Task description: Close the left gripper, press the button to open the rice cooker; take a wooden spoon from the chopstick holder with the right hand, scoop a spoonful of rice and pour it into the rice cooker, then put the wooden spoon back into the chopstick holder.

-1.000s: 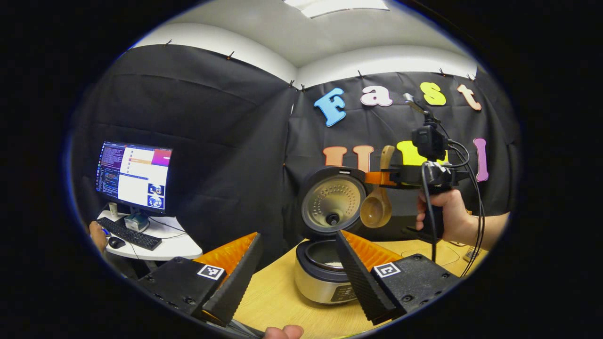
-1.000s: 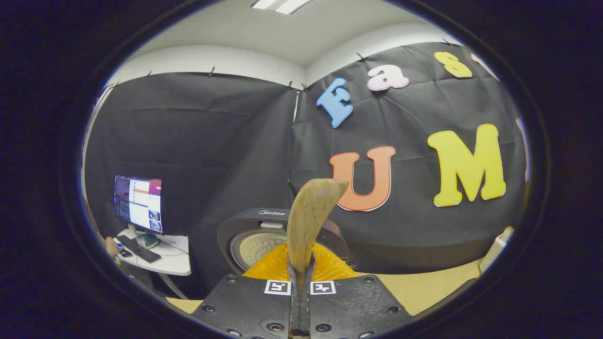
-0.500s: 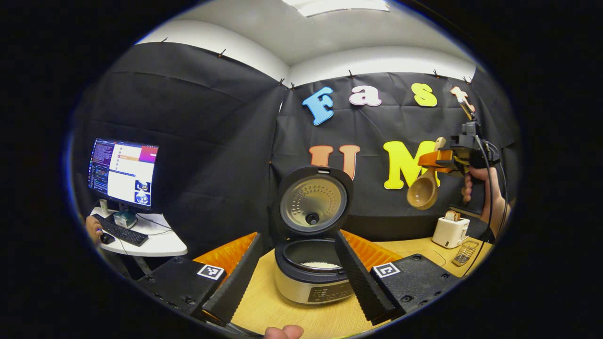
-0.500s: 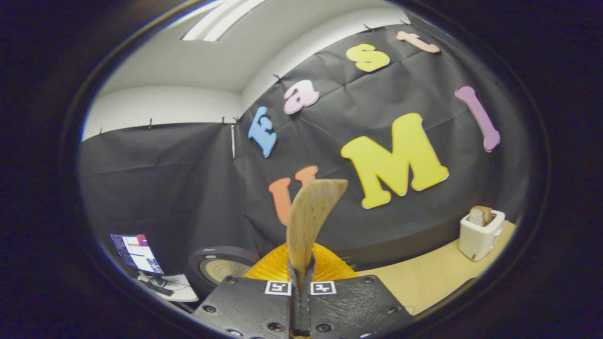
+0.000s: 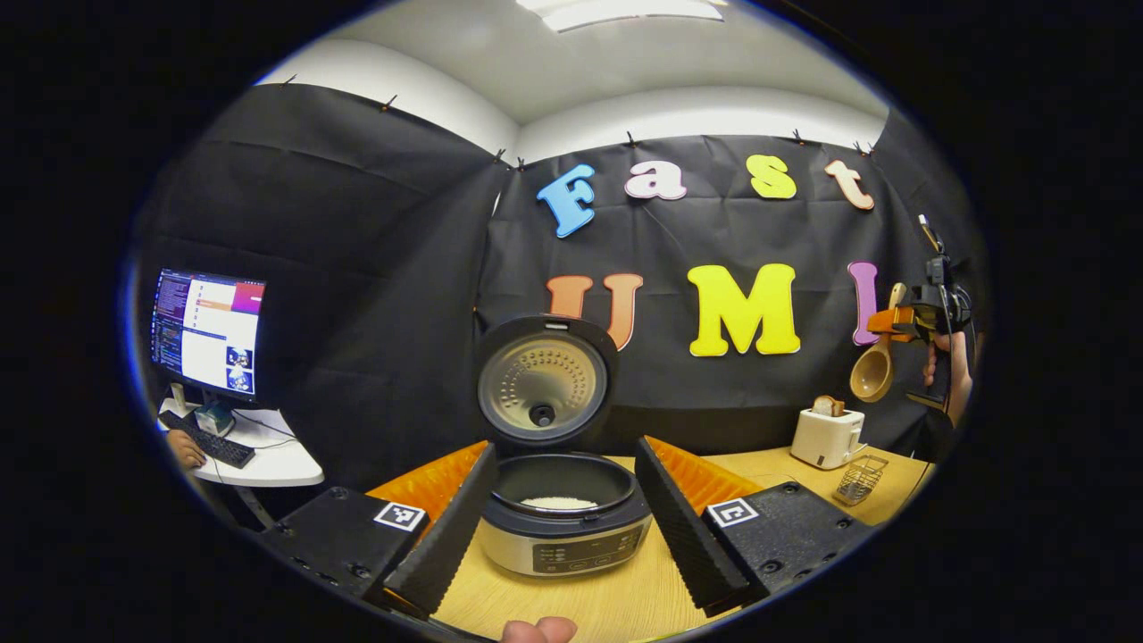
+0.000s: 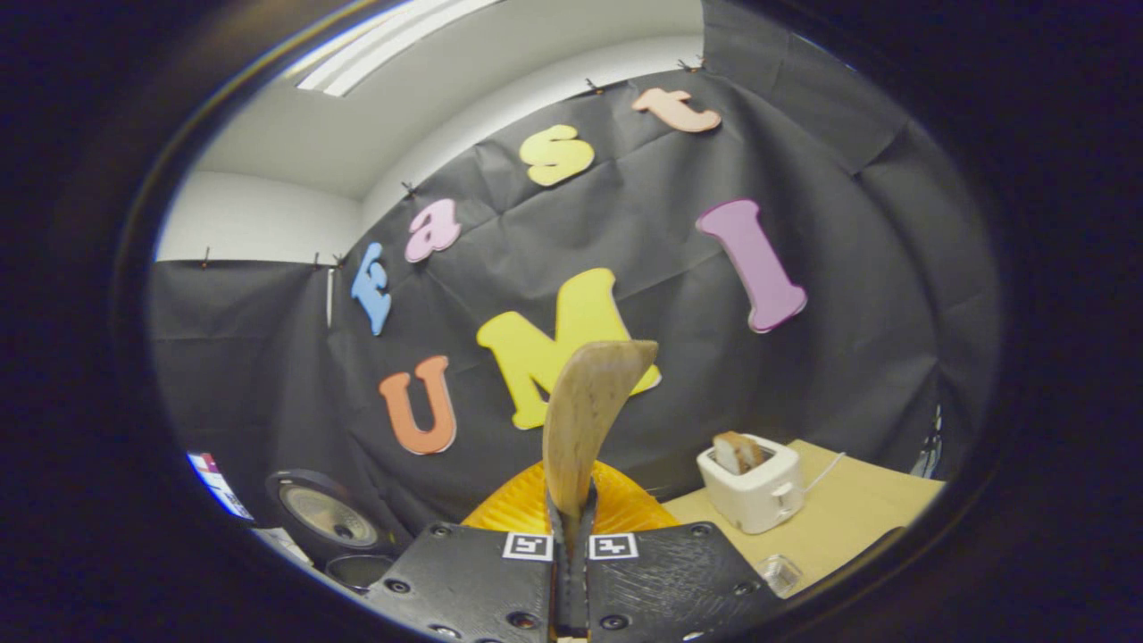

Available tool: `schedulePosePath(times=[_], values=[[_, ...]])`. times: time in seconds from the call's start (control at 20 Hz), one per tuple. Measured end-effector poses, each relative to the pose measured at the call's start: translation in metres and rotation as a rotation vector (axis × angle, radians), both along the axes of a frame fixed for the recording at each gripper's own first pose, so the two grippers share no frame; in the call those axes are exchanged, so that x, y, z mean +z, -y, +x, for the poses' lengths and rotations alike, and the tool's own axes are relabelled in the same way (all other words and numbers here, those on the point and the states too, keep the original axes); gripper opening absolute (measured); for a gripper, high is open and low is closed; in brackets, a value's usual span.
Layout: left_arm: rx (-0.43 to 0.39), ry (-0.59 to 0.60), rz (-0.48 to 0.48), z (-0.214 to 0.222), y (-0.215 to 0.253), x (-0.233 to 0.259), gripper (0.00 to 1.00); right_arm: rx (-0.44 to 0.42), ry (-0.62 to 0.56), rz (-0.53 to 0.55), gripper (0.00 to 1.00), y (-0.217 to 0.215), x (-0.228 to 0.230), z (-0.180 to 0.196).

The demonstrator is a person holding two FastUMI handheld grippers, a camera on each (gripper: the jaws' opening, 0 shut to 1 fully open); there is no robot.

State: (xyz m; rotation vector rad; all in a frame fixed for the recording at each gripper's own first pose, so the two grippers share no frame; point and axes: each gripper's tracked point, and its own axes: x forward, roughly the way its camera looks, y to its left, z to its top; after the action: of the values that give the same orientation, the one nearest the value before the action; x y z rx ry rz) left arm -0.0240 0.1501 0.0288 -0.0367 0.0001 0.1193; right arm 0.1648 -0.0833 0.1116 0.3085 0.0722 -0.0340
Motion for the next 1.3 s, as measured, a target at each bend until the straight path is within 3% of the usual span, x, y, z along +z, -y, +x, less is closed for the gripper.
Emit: schedulePosePath(times=[0.2, 0.35, 0.55, 0.75, 1.3], values=[[-0.019, 0.001, -0.003, 0.003, 0.013, 0.0, 0.98, -0.067, -0.045, -0.067, 0.0, 0.05, -0.033, -0.001], [-0.052, -0.006, -0.026, 0.004, 0.022, -0.002, 0.98, -0.073, -0.074, -0.101, 0.0, 0.074, -0.061, 0.014], [-0.026, 0.001, -0.011, 0.0, 0.017, 0.002, 1.0, -0.086, -0.125, -0.128, 0.0, 0.097, -0.104, 0.028], [-0.021, 0.004, -0.002, 0.001, 0.018, 0.003, 0.98, -0.072, -0.174, -0.148, 0.0, 0.103, -0.148, 0.032], [-0.015, 0.014, 0.007, 0.0, 0.028, 0.018, 1.0, -0.054, -0.202, -0.172, 0.0, 0.104, -0.205, 0.031]])
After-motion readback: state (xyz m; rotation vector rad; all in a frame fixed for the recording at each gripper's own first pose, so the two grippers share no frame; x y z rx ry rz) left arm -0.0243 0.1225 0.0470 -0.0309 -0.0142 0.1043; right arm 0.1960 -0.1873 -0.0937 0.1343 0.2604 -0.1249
